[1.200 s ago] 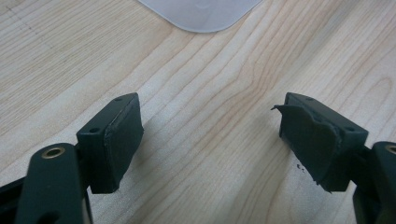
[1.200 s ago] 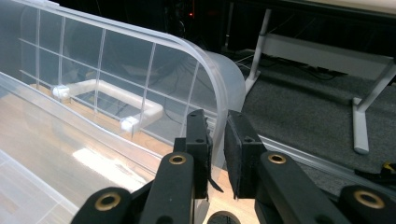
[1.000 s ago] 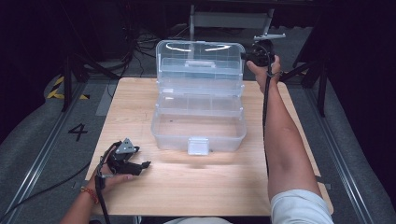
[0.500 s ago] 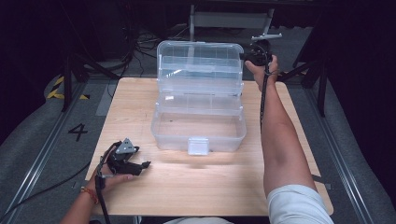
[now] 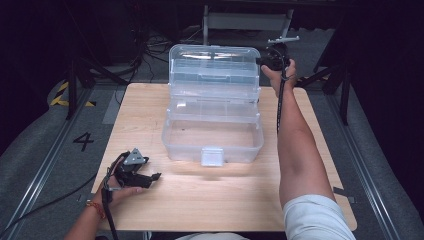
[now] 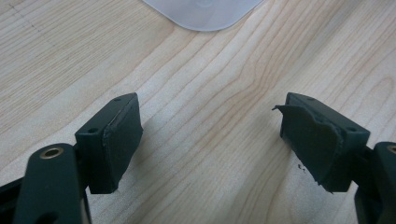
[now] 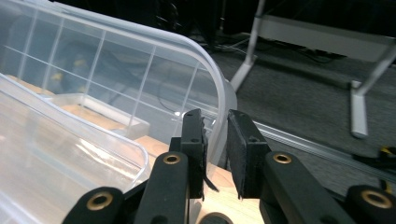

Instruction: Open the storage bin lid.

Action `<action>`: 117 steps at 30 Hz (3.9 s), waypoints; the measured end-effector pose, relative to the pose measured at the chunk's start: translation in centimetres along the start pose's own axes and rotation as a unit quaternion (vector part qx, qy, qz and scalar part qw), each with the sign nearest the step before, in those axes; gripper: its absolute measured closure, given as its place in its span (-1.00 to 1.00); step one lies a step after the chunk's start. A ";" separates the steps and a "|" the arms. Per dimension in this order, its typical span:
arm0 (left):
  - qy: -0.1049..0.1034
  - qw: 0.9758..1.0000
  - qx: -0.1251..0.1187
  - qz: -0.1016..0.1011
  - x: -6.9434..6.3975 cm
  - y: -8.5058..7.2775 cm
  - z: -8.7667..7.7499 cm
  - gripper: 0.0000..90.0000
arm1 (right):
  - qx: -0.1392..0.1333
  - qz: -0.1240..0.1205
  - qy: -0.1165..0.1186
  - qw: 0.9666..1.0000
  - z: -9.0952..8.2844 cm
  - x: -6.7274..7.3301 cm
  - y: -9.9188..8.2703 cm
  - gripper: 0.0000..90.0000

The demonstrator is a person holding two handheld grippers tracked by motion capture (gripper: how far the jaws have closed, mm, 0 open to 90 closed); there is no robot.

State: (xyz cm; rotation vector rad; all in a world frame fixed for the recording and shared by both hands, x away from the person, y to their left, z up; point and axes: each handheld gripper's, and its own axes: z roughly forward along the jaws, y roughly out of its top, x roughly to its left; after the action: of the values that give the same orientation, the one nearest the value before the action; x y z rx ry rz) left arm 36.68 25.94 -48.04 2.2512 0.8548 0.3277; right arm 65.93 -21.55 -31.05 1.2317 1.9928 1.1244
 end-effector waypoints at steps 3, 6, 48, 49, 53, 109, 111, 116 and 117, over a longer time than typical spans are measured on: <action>0.001 1.000 0.000 -0.001 0.0 0.0 0.0 -0.53 | 0.018 -0.004 -0.011 1.000 0.5 0.0 -0.3 0.86; 0.002 1.000 -0.001 -0.002 0.0 0.0 0.0 -0.53 | 0.016 -0.001 0.005 1.000 0.7 0.1 -0.6 0.93; 0.001 1.000 -0.001 -0.003 -0.1 -0.1 0.1 -0.54 | -0.001 -0.045 -0.007 0.999 -5.7 2.5 -2.7 0.84; 0.001 1.000 -0.001 -0.002 -0.1 -0.1 0.1 -0.54 | -0.001 -0.047 -0.006 0.999 -6.0 2.5 -2.9 0.84; 0.001 1.000 -0.001 -0.003 -0.1 -0.1 0.1 -0.54 | -0.001 -0.056 -0.005 0.998 -7.2 2.7 -3.9 0.84; 0.003 1.000 -0.001 -0.007 -0.2 0.0 0.2 -0.56 | 0.081 -0.112 0.060 0.989 -18.7 2.8 -24.8 -0.17; 0.003 1.000 -0.001 -0.007 -0.2 0.0 0.2 -0.56 | 0.089 -0.115 0.056 0.988 -19.0 2.7 -25.7 -0.20; 0.006 1.000 0.002 0.000 -0.1 0.1 0.1 -0.57 | 0.086 -0.113 0.069 0.987 -19.8 2.5 -28.3 -0.26; 0.006 1.000 0.002 0.000 -0.1 0.1 0.1 -0.57 | 0.082 -0.116 0.070 0.987 -19.9 2.5 -28.9 -0.26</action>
State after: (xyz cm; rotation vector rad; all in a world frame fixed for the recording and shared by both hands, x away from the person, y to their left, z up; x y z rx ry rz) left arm 36.69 25.79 -48.09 2.2547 0.8632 0.3398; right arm 36.36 -33.50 -45.82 0.9884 2.3052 0.9704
